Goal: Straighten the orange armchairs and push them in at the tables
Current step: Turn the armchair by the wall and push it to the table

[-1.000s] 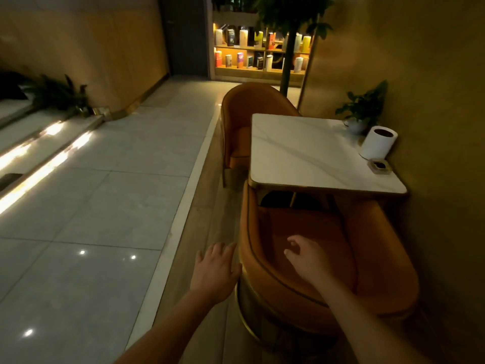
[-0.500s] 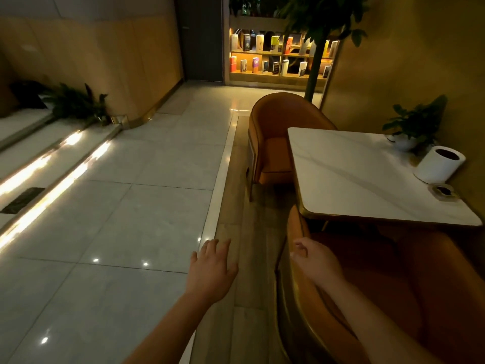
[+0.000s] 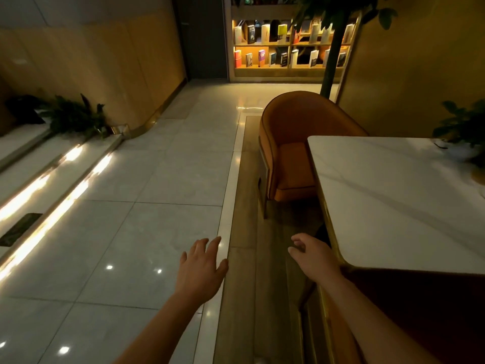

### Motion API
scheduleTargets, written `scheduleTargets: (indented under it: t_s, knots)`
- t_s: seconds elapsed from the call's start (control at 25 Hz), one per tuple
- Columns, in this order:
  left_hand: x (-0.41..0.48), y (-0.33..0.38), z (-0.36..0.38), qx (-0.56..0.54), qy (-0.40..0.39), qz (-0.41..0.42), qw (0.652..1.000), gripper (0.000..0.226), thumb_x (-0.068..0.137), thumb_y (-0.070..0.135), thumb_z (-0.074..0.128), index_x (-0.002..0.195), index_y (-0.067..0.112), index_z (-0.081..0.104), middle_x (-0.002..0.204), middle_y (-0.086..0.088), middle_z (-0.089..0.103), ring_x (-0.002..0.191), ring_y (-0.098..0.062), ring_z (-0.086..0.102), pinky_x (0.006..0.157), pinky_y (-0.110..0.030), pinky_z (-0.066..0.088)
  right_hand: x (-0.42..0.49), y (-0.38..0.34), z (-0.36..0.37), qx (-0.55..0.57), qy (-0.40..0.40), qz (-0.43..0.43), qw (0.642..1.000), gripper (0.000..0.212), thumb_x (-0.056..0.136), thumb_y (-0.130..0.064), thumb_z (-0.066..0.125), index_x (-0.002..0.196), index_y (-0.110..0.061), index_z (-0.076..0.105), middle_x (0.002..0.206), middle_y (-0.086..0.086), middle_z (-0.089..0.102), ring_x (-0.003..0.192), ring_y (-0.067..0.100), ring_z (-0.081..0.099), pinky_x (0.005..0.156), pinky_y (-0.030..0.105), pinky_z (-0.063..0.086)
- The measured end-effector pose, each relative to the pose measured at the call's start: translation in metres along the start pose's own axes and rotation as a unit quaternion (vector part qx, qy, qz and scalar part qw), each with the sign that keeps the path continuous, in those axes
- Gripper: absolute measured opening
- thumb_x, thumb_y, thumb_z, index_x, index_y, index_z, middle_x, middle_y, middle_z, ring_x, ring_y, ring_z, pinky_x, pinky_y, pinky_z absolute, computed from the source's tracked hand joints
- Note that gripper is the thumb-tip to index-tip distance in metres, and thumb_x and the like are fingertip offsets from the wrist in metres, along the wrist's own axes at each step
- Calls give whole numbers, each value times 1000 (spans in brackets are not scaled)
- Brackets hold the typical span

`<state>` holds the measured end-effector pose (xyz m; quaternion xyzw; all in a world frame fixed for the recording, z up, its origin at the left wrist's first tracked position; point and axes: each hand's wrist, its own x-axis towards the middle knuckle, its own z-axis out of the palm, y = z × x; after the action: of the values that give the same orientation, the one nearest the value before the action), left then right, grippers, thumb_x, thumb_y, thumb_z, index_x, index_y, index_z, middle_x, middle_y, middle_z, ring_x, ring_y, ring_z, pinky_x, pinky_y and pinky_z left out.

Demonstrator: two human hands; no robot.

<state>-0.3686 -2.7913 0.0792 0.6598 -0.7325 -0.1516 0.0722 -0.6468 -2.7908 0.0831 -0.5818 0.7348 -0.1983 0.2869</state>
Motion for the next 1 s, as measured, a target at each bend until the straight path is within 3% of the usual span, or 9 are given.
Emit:
scheduleTargets:
  t_s: [0.48,0.72,1.0]
  knots:
    - [258,-71,-22,-34,-27,-6,999,67,98,47,48,156,29,19,160,-7,29,146,-25,30,120,-48,28,238,-93,37,-41,-31,15,999,39,96,-37,58,133,-29,53,131,-9,59,115,9,57,92,28,49]
    - [422,-137,-60,-18,-64,59,996,67,98,47,47,156,27,19,160,-7,30,146,-24,31,119,-46,29,360,-170,61,1,3,84,996,38,96,-37,58,133,-28,54,132,-8,59,118,11,55,95,33,49]
    - [585,-146,-89,8,-96,142,985,64,99,45,47,155,28,23,157,-5,35,141,-23,37,117,-43,33,489,-211,61,44,31,128,990,38,95,-39,58,131,-27,55,130,-7,60,117,12,56,95,35,50]
